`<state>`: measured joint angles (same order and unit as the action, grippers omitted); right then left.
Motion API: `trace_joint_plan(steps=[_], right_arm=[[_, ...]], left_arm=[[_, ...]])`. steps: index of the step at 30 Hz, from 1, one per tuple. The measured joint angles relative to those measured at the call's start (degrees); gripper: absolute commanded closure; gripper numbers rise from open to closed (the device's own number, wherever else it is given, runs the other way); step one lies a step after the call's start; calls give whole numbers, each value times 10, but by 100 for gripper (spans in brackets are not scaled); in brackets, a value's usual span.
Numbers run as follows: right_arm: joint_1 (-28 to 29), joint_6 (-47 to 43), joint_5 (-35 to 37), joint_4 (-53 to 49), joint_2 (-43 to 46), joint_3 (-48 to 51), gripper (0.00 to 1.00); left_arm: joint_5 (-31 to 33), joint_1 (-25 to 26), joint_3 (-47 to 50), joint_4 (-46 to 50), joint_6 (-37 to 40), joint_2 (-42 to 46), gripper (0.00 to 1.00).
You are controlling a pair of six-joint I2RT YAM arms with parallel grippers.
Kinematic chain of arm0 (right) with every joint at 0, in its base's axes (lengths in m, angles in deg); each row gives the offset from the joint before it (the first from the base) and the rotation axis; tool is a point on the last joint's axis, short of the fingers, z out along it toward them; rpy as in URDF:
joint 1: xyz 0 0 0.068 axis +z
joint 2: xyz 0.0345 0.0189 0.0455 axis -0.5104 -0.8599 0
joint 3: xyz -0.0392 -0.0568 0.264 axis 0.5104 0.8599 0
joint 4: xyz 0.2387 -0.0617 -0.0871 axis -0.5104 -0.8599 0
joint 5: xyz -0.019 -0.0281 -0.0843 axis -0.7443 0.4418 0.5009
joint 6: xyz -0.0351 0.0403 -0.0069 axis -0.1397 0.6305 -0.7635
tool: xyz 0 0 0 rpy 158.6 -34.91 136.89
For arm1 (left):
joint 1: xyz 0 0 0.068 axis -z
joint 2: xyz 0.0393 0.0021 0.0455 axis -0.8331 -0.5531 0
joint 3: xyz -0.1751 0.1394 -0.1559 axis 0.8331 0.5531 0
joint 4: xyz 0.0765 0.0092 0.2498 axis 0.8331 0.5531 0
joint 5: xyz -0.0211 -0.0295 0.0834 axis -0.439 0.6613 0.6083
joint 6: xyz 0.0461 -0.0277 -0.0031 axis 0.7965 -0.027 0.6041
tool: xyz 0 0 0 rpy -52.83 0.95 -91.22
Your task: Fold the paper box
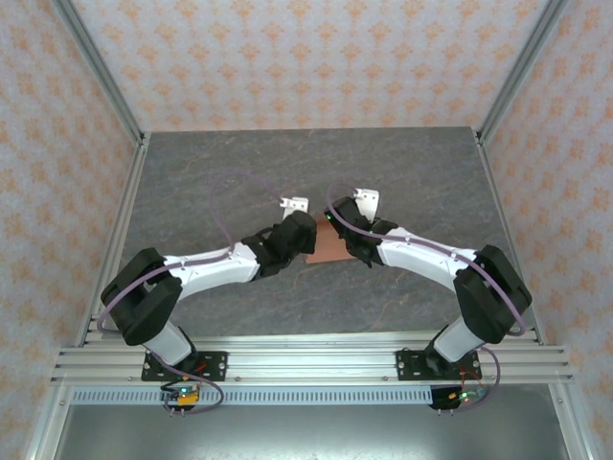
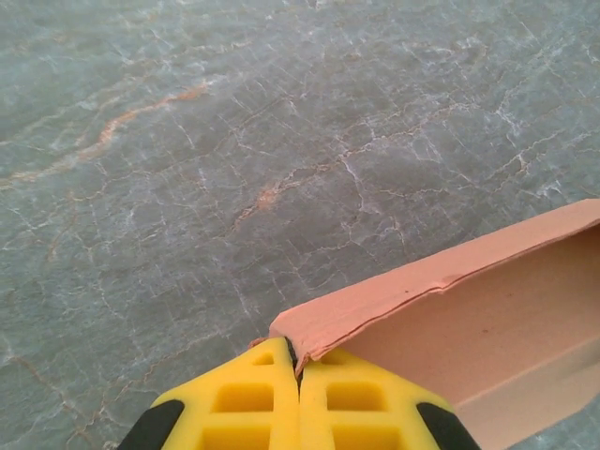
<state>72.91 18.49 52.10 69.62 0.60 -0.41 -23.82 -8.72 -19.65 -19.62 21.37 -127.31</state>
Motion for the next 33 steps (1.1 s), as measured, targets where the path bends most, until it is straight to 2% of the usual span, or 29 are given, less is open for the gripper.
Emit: trace_joint_plan(steps=[3, 7, 10, 13, 16, 21, 25, 33], right_arm=[[1, 27, -11, 2, 26, 21, 74], [5, 80, -26, 1, 71, 53, 57], [9, 137, -35, -12, 111, 70, 53], [8, 259, -54, -65, 152, 70, 40], [-1, 373, -97, -101, 180, 67, 31], [-4, 513, -152, -120, 193, 61, 22], [-6, 591, -161, -143, 201, 38, 15], [-49, 706, -171, -88, 227, 46, 13]], left_arm=[[37, 22, 10, -17, 1, 0, 100], [65, 46, 16, -36, 9, 0, 100], [82, 56, 17, -53, 21, 0, 100], [96, 59, 17, -73, 34, 0, 100], [108, 59, 17, -80, 46, -1, 100], [119, 59, 16, -85, 48, -16, 100], [126, 59, 10, -85, 48, -33, 100], [127, 59, -18, -85, 48, -59, 100]])
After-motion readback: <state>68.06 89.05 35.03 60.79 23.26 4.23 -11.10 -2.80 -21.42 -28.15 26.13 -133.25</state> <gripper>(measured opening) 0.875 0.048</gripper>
